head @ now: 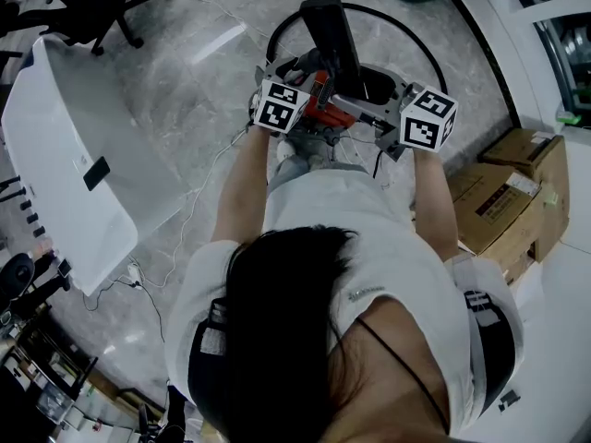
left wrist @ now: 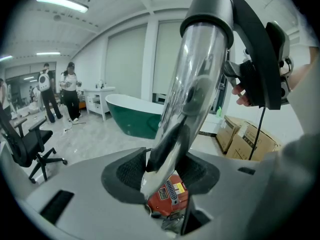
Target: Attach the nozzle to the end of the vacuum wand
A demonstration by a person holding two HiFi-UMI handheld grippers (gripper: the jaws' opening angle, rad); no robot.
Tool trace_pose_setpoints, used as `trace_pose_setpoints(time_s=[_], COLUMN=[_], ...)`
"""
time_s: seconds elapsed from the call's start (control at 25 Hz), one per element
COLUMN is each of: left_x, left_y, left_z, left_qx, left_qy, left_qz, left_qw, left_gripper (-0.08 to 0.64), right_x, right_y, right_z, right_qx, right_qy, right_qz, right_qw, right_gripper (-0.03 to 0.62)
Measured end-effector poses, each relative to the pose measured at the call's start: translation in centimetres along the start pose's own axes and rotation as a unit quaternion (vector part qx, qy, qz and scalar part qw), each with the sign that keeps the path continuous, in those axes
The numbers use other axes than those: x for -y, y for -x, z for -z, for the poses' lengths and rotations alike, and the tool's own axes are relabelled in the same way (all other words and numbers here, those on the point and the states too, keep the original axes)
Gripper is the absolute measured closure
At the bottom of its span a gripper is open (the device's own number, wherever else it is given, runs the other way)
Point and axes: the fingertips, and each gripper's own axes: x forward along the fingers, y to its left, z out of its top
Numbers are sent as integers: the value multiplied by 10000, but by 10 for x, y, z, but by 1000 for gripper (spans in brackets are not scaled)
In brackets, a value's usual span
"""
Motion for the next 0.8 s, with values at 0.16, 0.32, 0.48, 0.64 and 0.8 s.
trace_pose_setpoints(time_s=[0.16, 0.32, 0.48, 0.64, 0.8], left_x=[0, 2, 1, 1, 4], left_y=[5, 7, 10, 14, 18], left_z=[-4, -1, -1, -1, 1], left_qx=[64, 26, 62, 38, 41], left_qy=[199, 249, 228, 193, 211], left_qz=[10, -34, -92, -83, -50], left_qw=[9998, 9997, 9997, 9998, 9998], left_gripper=[373, 346, 326, 319, 310], right_x=[0, 4, 7, 10, 13], right_y=[1, 0, 1, 5, 12], right_z=[4, 6, 2, 0, -3], right_qx=[-26, 27, 130, 224, 397], right_qy=[89, 74, 64, 61, 23], right_qz=[-3, 99, 116, 177, 215], right_qw=[10000, 9999, 9998, 9996, 9990], right_gripper=[252, 252, 252, 251, 245])
